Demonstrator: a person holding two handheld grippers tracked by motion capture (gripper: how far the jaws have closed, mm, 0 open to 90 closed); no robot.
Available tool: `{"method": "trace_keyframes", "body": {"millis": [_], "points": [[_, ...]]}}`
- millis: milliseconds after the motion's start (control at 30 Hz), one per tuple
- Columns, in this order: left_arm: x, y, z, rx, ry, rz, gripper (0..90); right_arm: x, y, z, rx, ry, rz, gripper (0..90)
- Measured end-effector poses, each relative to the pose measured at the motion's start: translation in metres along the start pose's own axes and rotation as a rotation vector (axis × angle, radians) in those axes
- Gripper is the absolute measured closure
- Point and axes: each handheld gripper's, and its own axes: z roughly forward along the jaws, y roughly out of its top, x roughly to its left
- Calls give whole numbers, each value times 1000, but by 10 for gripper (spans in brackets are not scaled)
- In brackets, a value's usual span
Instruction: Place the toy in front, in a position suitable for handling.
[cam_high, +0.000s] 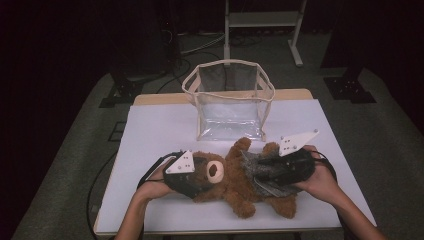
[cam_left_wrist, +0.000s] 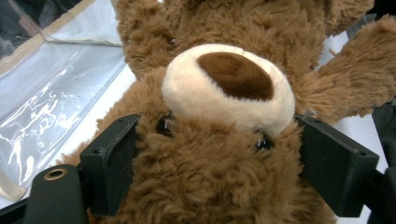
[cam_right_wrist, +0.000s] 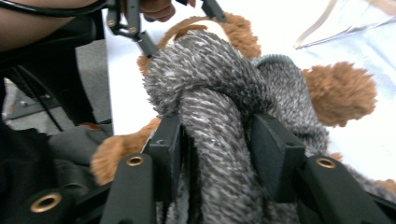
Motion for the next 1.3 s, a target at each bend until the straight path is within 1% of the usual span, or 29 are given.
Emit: {"method": "trace_keyframes", "body": {"millis": [33,67,100,133,267,333,367,400,433,467,500,600,633,767,800,900,933,1067,1167,1233,1300], "points": [[-1,0,0,4,-5,7,180,-1,1,3,4,-8,-1,525],[-2,0,0,10,-10,15,180,-3,4,9,7,-6,2,525],[-3,1,1,15,-14,23,180,-3,4,9,7,-6,2,525],[-4,1,1,21,-15,24,181,-4,6,13,7,-6,-1,524],[-4,1,1,26,-15,23,181,-4,16,32,31,-12,-36,527],[-4,0,2,25,-13,23,180,-3,20,40,51,-13,-52,550],[-4,0,2,25,-12,25,179,-3,20,44,57,-11,-55,565],[-4,0,2,27,-11,26,178,-2,21,47,65,-8,-48,581],[-4,1,2,29,-8,28,178,-2,20,50,73,-10,-49,596],[-3,1,1,27,-5,27,175,-3,18,49,70,-16,-49,622],[-3,1,1,25,-2,26,175,-3,18,49,70,-16,-49,622],[-1,2,-3,16,4,25,155,-5,12,44,55,-16,-35,687],[0,2,-4,14,4,23,154,-5,9,40,46,-9,-19,702],[3,2,-9,11,15,17,136,-7,1,30,27,-3,5,719],[3,1,-10,5,15,7,134,-6,-2,25,26,-7,6,719],[4,-1,-7,8,6,-9,139,-6,-5,19,26,-16,7,722],[3,-2,-5,19,0,-11,140,-5,-6,18,27,-17,8,725],[2,-1,-2,26,3,-13,148,-2,-14,8,31,-32,20,729],[3,-2,-2,24,11,-14,149,4,-20,1,33,-39,27,728],[4,-3,-2,21,21,-24,151,8,-23,-2,36,-39,28,728],[6,-3,-1,17,32,-43,151,13,-27,-5,39,-30,33,728]]}}
